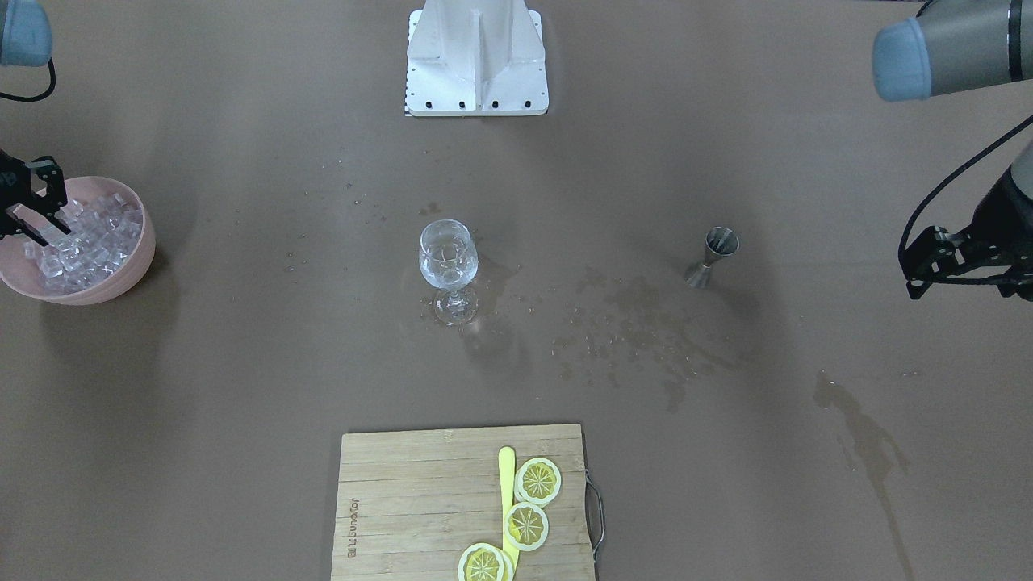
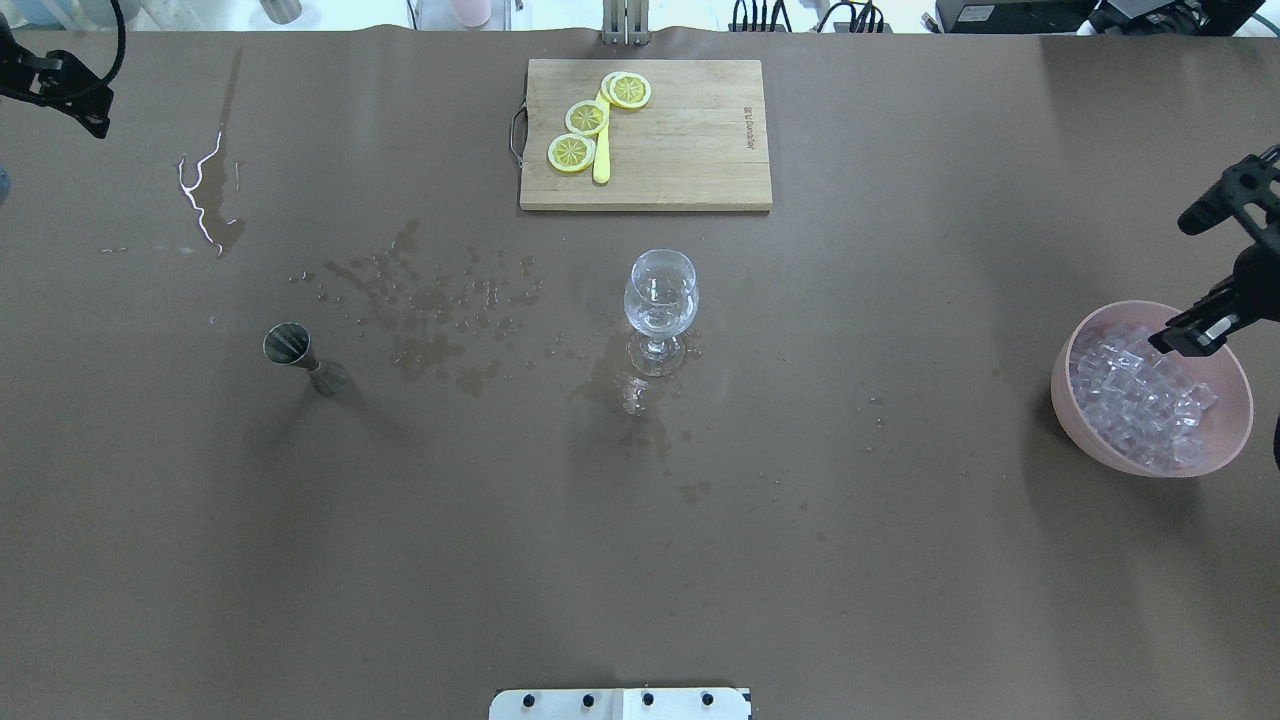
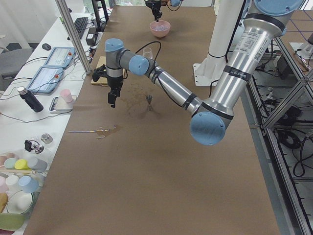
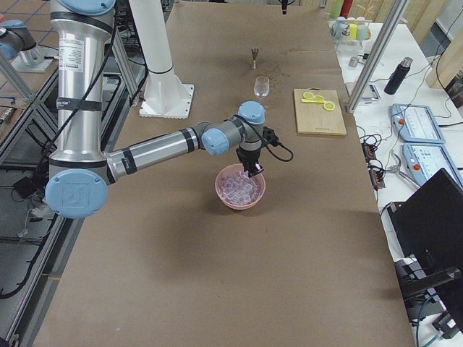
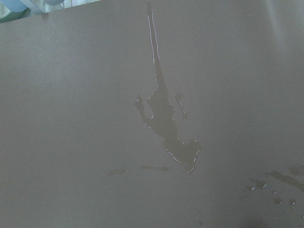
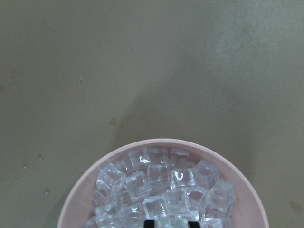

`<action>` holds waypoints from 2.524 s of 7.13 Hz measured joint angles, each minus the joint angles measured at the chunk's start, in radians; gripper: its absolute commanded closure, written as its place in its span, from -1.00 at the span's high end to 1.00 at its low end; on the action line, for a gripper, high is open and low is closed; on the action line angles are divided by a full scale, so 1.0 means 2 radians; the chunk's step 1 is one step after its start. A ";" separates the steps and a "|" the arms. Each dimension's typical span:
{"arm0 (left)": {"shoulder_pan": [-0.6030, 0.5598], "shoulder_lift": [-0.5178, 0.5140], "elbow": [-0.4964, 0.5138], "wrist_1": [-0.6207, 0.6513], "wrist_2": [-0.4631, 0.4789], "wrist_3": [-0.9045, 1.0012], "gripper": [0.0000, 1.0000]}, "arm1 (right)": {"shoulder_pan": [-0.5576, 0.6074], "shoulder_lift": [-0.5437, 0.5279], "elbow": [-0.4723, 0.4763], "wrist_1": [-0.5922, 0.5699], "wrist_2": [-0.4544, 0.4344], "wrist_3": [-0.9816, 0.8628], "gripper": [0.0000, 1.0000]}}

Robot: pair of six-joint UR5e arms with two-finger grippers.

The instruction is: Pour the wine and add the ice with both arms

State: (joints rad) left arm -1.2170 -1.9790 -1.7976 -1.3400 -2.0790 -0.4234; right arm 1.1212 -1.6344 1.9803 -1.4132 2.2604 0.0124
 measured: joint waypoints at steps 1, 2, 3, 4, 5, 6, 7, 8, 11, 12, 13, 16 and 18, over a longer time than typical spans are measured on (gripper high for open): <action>-0.001 0.000 0.000 0.000 -0.002 0.000 0.97 | 0.025 0.017 0.005 0.001 0.027 0.038 -1.00; -0.003 0.000 0.001 0.001 -0.002 0.000 0.97 | 0.044 0.043 0.007 0.004 0.051 0.109 -1.00; -0.005 0.000 0.002 0.002 -0.003 0.000 0.97 | 0.052 0.077 0.008 0.006 0.067 0.196 -1.00; -0.006 0.000 0.002 0.002 -0.003 0.000 0.97 | 0.054 0.115 0.009 0.007 0.075 0.285 -1.00; -0.007 0.000 0.003 0.002 -0.003 0.001 0.97 | 0.048 0.156 0.009 0.008 0.076 0.376 -1.00; -0.007 0.000 0.004 0.002 -0.003 0.001 0.97 | 0.032 0.194 0.009 0.008 0.072 0.458 -1.00; -0.007 0.000 0.005 0.003 -0.003 0.001 0.97 | 0.012 0.223 0.009 0.008 0.064 0.517 -1.00; -0.008 0.000 0.005 0.003 -0.003 0.000 0.97 | -0.015 0.251 0.009 0.008 0.047 0.566 -1.00; -0.008 0.006 0.005 0.000 -0.004 0.000 0.97 | -0.114 0.316 0.008 0.006 -0.043 0.655 -1.00; -0.008 0.008 0.006 -0.001 -0.005 0.000 0.97 | -0.137 0.325 0.004 0.006 -0.063 0.659 -1.00; -0.008 0.009 0.006 -0.002 -0.007 0.000 0.97 | -0.155 0.332 -0.004 0.006 -0.082 0.659 -1.00; -0.011 0.010 0.009 -0.002 -0.007 0.001 0.97 | -0.199 0.347 -0.034 0.011 -0.134 0.655 -1.00; -0.012 0.010 0.010 -0.002 -0.007 0.001 0.97 | -0.221 0.360 -0.053 0.014 -0.163 0.654 -1.00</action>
State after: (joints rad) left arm -1.2420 -1.9594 -1.7770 -1.3450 -2.0939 -0.4219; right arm 0.6782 -0.9143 1.8745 -1.3853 1.9350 1.3213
